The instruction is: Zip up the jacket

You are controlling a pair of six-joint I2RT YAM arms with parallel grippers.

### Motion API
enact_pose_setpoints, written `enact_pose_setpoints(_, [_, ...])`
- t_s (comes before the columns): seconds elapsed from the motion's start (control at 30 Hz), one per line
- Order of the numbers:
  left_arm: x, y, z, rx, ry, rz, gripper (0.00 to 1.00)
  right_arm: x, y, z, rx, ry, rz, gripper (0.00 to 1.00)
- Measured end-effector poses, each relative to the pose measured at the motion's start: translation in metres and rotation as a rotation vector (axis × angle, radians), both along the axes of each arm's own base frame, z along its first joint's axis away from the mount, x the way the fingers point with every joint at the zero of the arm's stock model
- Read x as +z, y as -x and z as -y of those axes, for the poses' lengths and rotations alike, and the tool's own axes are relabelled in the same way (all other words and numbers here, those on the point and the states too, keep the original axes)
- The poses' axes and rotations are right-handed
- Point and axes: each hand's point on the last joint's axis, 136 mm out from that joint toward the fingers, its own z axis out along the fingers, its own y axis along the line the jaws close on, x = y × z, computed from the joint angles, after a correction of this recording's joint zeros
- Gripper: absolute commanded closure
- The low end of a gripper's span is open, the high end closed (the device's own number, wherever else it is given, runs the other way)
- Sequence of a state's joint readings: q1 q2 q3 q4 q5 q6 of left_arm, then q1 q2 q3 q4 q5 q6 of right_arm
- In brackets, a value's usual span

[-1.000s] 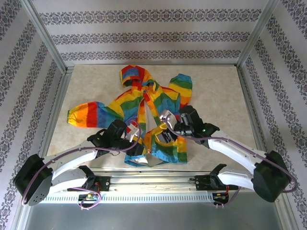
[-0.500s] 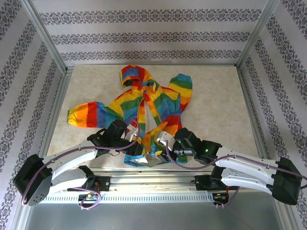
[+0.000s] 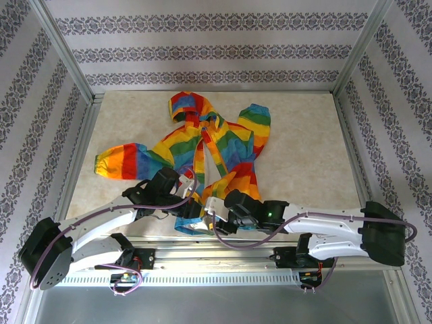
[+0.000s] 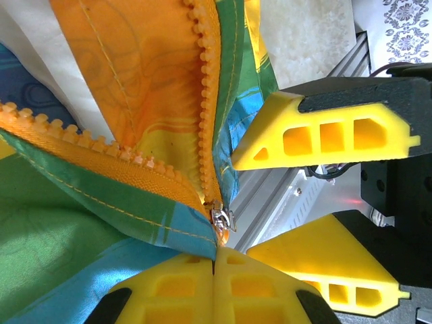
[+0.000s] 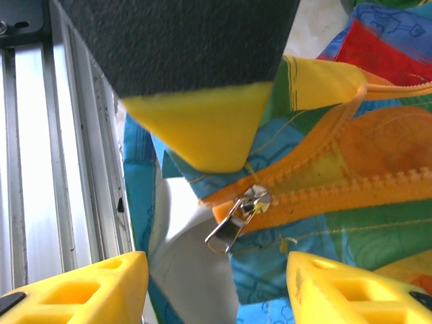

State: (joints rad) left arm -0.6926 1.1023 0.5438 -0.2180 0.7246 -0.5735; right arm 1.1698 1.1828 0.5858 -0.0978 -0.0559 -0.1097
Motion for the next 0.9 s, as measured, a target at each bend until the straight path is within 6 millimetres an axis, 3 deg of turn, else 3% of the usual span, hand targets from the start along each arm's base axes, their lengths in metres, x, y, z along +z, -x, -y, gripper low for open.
enact_pose_setpoints(0.13, [-0.0007, 0.0005, -0.0006, 0.001, -0.005, -0.004, 1.00, 0.0009, -0.0039, -0.0019, -0.011, 0.001, 0.014, 0.52])
enact_pose_setpoints(0.43, [-0.0015, 0.0009, -0.0012, 0.001, -0.009, -0.007, 1.00, 0.0011, -0.0080, -0.0005, -0.017, 0.011, 0.042, 0.78])
enact_pose_setpoints(0.57, [-0.0016, 0.0009, -0.0012, 0.001, -0.009, -0.007, 1.00, 0.0030, -0.0090, -0.0001, -0.017, 0.009, 0.053, 0.81])
enact_pose_setpoints(0.67, [-0.0027, 0.0010, -0.0013, 0.001, -0.012, -0.011, 1.00, 0.0045, -0.0093, 0.0001, -0.019, 0.005, 0.056, 0.79])
enact_pose_setpoints(0.9, [-0.0053, 0.0012, -0.0014, 0.001, -0.019, -0.020, 1.00, 0.0046, -0.0081, 0.0000, -0.005, 0.007, 0.060, 0.56])
